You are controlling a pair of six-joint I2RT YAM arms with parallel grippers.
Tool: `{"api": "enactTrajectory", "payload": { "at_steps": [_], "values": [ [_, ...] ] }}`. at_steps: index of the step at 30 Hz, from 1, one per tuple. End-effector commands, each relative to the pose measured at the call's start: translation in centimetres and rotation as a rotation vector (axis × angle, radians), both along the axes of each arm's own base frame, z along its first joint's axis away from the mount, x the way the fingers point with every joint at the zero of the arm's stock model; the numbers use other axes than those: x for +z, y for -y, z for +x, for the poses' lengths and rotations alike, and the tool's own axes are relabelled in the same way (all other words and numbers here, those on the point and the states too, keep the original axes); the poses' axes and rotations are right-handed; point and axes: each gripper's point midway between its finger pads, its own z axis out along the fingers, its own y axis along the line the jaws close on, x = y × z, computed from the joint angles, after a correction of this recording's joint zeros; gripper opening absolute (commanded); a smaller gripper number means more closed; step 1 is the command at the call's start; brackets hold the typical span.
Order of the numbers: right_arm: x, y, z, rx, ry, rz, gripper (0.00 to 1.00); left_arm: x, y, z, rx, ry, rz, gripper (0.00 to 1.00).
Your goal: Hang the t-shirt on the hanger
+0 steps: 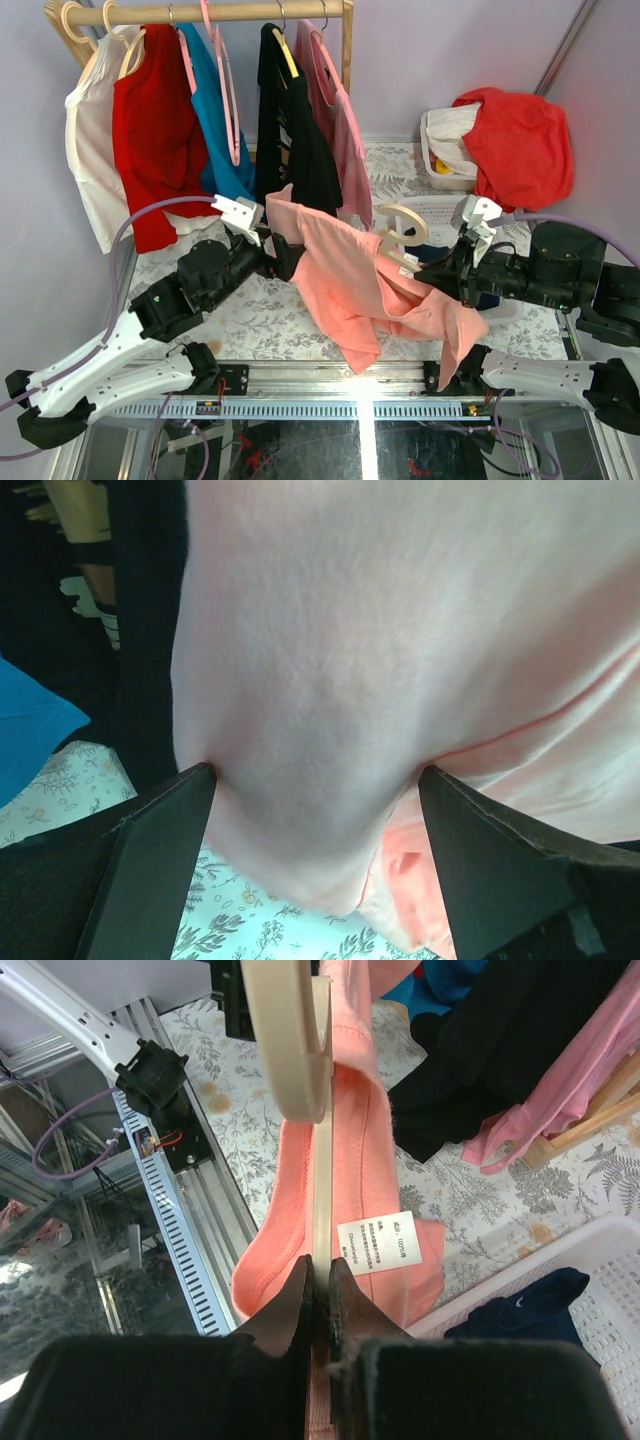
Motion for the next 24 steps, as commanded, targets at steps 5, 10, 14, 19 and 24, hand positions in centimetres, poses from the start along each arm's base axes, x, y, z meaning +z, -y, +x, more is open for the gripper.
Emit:
{"api": "enactTrajectory", "payload": {
  "at_steps": [5,10,14,19,24],
  "values": [
    [2.7,0.4,-0.4,0.015,0.05,0.075,0.0,2.0,0.4,1.3,0.01,0.063,-0.101,0.46],
    [2.4,0.5,-0.1,-0.001,0.05,0.062,0.0,4.0,-1.6,1.2,0.076,0.097,-0.155,0.15],
    [2.1,0.3,0.4,-0.018,0.049,0.046,0.0,5.4,-3.7,1.1,0.158,0.109,-0.193,0.0],
    [1.7,-0.1,0.9,-0.031,0.047,0.031,0.0,6.4,-6.5,0.8,0.263,0.113,-0.246,0.0],
    [0.9,-0.9,1.1,-0.021,0.028,0.013,0.0,7.0,-9.0,0.5,0.355,0.119,-0.299,0.0]
  ]
}}
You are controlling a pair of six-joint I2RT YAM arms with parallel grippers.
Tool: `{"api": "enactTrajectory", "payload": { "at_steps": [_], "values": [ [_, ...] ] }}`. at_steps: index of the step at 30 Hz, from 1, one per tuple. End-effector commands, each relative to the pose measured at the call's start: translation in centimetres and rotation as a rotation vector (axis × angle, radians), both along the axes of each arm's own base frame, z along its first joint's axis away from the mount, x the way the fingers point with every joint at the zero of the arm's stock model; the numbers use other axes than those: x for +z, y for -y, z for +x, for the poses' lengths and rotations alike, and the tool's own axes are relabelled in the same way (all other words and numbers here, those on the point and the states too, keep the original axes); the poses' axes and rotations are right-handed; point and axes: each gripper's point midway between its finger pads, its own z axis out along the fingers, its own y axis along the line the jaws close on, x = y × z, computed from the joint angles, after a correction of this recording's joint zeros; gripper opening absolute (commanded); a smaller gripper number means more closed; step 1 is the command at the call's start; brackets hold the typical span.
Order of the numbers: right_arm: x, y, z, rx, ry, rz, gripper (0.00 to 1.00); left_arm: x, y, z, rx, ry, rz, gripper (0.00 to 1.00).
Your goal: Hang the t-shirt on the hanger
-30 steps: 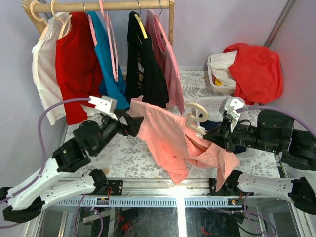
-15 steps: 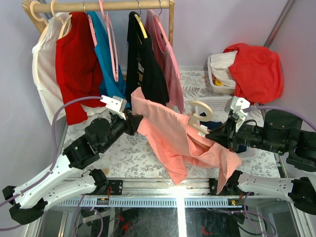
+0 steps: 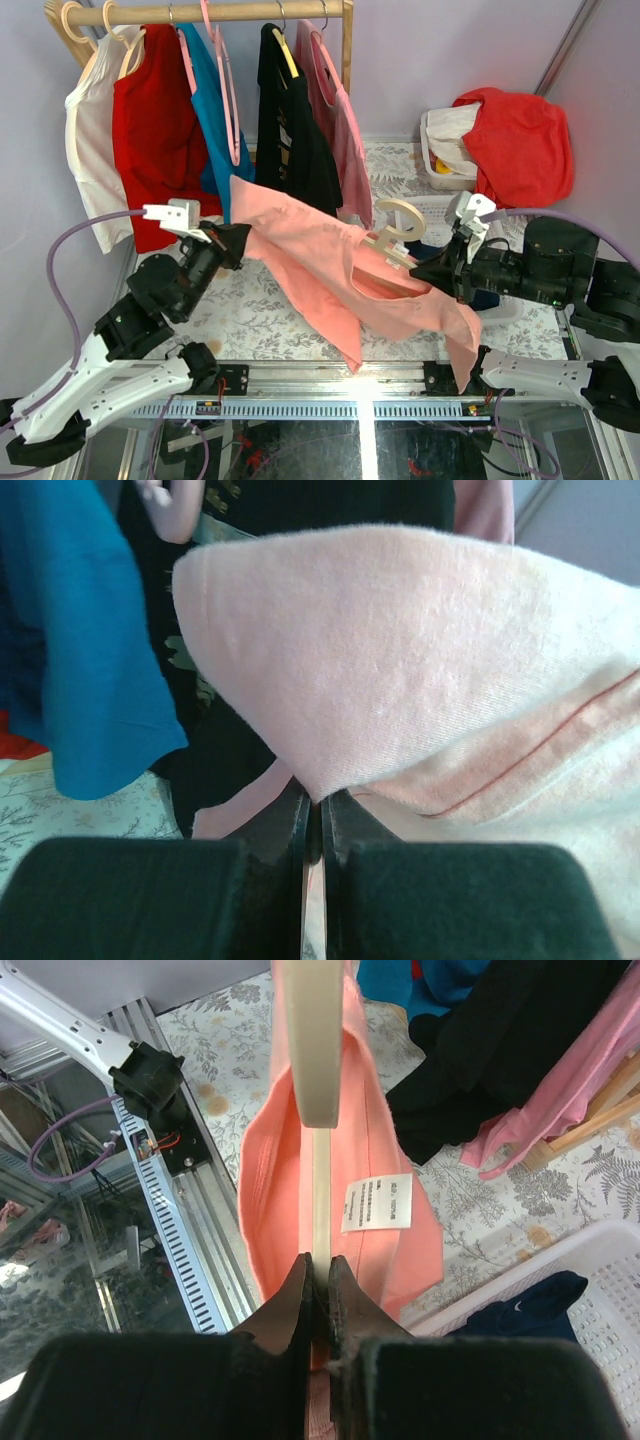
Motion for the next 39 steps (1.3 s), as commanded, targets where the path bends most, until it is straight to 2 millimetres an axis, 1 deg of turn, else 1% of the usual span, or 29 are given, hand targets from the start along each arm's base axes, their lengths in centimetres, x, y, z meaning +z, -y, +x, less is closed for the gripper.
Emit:
{"api": "enactTrajectory", "payload": {
  "at_steps": [1,4,7,17,19,23,24,26,28,29,31,34,37,39],
  "values": [
    [0.6,-0.6,0.8,-0.014,0.024,0.014,0.0,3.2,-4.0,-0.1,0.163,0.046,-0.133,0.0],
    [1.0,-0.6,0.8,-0.018,0.03,0.027,0.0,3.4,-5.8,-0.5,0.221,0.05,-0.176,0.0],
    [1.8,-0.6,0.8,-0.02,0.036,0.041,0.0,3.4,-7.0,-0.8,0.261,0.044,-0.199,0.0],
    [3.2,-1.2,1.8,-0.057,0.056,0.078,0.0,1.4,-9.0,-0.6,0.381,-0.012,-0.203,0.0],
    [3.8,-1.2,2.0,-0.067,0.066,0.094,0.0,1.1,-9.4,-0.6,0.403,-0.018,-0.204,0.0],
    [5.6,-1.3,2.5,-0.085,0.093,0.133,0.0,0.8,-9.7,-0.5,0.42,-0.019,-0.203,0.02],
    [6.0,-1.5,2.6,-0.085,0.097,0.135,0.0,0.9,-9.6,-0.5,0.42,-0.022,-0.196,0.05],
    [6.5,-2.0,2.8,-0.077,0.103,0.136,0.0,1.1,-9.0,-0.4,0.4,-0.028,-0.178,0.18],
    [6.4,-2.7,3.1,-0.068,0.1,0.123,0.0,1.6,-8.1,-0.2,0.364,-0.038,-0.161,0.34],
    [6.1,-3.0,3.3,-0.067,0.098,0.112,0.0,1.8,-7.8,-0.2,0.349,-0.043,-0.155,0.37],
    [5.6,-3.6,3.7,-0.07,0.094,0.091,0.0,2.2,-7.0,-0.2,0.311,-0.049,-0.145,0.41],
    [4.5,-4.1,4.5,-0.086,0.089,0.052,0.0,2.6,-5.5,-0.1,0.253,-0.06,-0.127,0.42],
    [3.5,-4.4,4.6,-0.078,0.079,0.021,0.0,2.7,-4.2,0.1,0.202,-0.067,-0.107,0.43],
    [2.7,-4.7,4.5,-0.061,0.066,-0.006,0.0,3.2,-3.0,0.1,0.15,-0.063,-0.095,0.43]
  ]
}}
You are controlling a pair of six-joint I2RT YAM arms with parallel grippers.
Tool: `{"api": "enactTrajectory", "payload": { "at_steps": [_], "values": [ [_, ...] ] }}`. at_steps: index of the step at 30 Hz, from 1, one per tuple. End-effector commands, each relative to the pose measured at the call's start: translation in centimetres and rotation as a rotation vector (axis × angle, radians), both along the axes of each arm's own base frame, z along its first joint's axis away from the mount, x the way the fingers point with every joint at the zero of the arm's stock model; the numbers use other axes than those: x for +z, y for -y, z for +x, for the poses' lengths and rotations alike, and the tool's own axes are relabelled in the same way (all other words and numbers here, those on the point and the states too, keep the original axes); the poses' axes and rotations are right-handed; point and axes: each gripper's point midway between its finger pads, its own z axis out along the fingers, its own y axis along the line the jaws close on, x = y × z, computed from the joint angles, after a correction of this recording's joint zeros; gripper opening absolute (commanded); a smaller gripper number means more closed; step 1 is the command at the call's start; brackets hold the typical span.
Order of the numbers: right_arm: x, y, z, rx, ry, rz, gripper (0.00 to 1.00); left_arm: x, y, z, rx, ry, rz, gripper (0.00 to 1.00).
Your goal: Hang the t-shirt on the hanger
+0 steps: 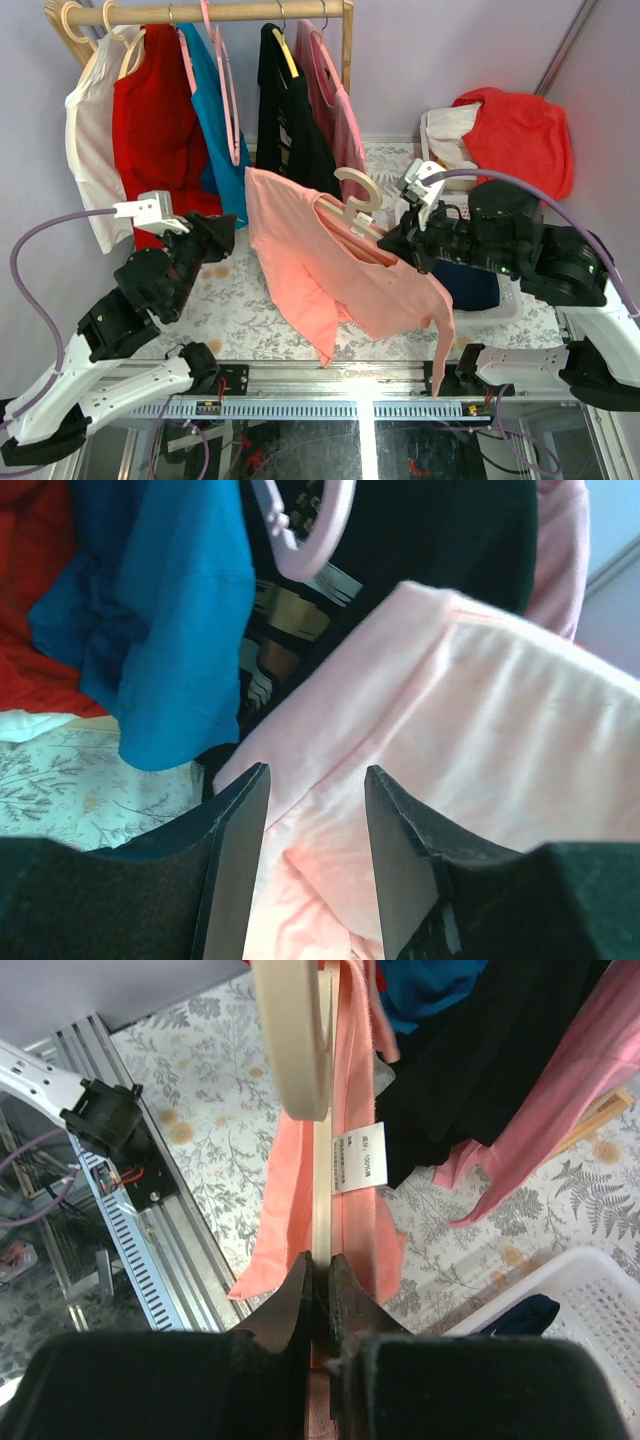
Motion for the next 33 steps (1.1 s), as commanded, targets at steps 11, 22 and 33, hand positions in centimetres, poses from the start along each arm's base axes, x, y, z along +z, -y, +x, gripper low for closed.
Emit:
{"api": "enactTrajectory", "payload": {
  "at_steps": [11,22,33],
  "values": [
    [-0.7,-0.9,1.3,-0.024,0.019,-0.032,0.0,5.4,8.3,-2.4,-0.46,0.084,0.005,0.48],
    [0.2,-2.8,2.9,-0.065,0.013,0.0,0.0,7.9,7.1,-3.3,-0.451,0.123,-0.044,0.55],
    [4.5,-1.3,6.4,-0.286,0.076,0.02,0.0,6.7,1.2,-3.1,-0.223,0.08,-0.018,0.56]
  ]
}}
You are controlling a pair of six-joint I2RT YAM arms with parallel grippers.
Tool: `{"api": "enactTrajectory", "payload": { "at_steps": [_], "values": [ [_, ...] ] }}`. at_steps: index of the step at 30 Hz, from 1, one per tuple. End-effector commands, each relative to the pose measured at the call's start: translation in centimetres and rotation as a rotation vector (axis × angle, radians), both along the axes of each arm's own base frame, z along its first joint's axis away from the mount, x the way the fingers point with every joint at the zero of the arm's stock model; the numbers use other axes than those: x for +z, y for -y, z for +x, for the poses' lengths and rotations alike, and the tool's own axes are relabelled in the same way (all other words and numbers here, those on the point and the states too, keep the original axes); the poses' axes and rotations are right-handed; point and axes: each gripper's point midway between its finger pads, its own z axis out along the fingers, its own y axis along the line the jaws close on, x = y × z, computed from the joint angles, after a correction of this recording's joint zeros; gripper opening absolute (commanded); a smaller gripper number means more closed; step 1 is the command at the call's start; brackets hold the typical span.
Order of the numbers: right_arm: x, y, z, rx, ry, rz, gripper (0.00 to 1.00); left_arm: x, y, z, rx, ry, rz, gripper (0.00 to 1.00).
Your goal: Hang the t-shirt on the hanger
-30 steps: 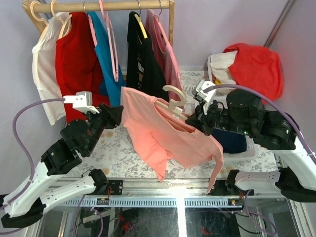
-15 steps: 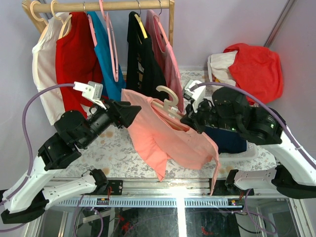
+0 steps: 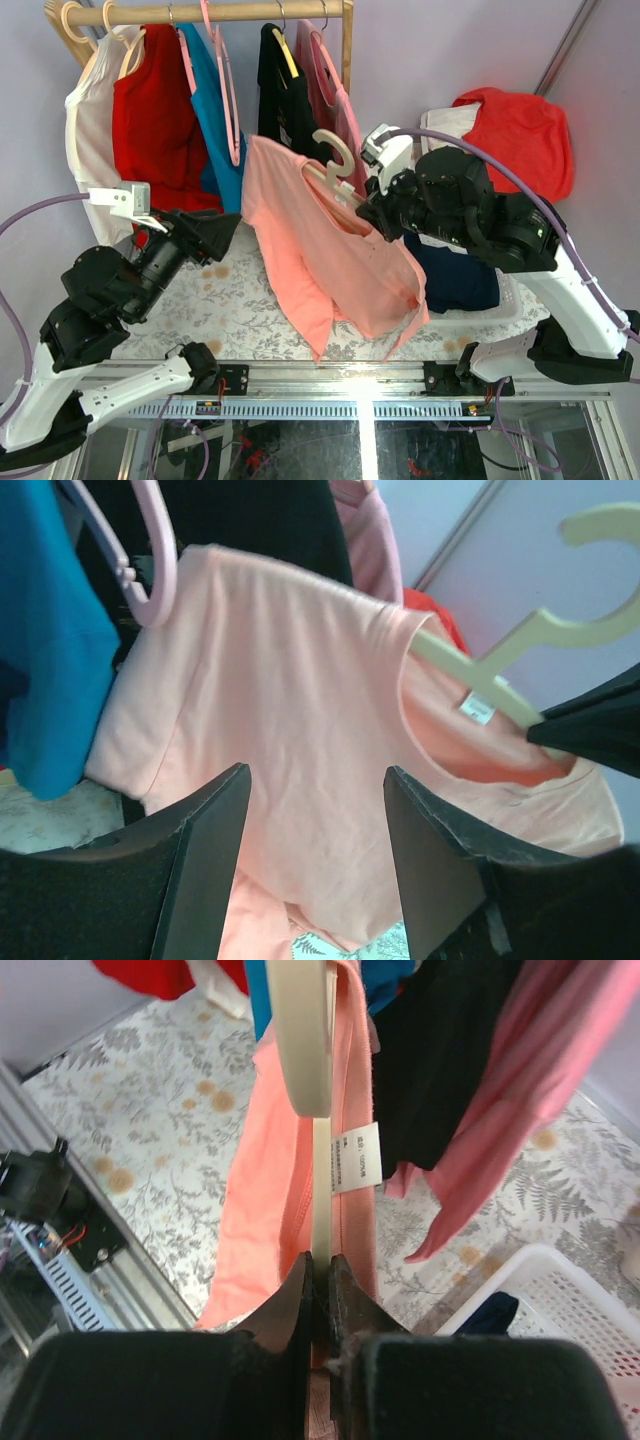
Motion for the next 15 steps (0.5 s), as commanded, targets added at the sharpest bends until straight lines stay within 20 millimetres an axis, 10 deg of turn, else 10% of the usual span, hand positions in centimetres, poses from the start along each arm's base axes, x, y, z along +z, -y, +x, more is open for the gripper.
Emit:
{"api": "enactTrajectory", "payload": {
  "at_steps": [1,15],
  "values": [
    [4.8,2.4,1.6,-0.152,0.108,0.11,0.0,0.1,-2.3,0.3,0.101,-0.01,0.006,0.56],
    [10.2,-2.3,7.0,-0.301,0.174,0.252,0.0,0.2,-4.2,-0.3,0.145,-0.017,0.011,0.56]
  ]
}}
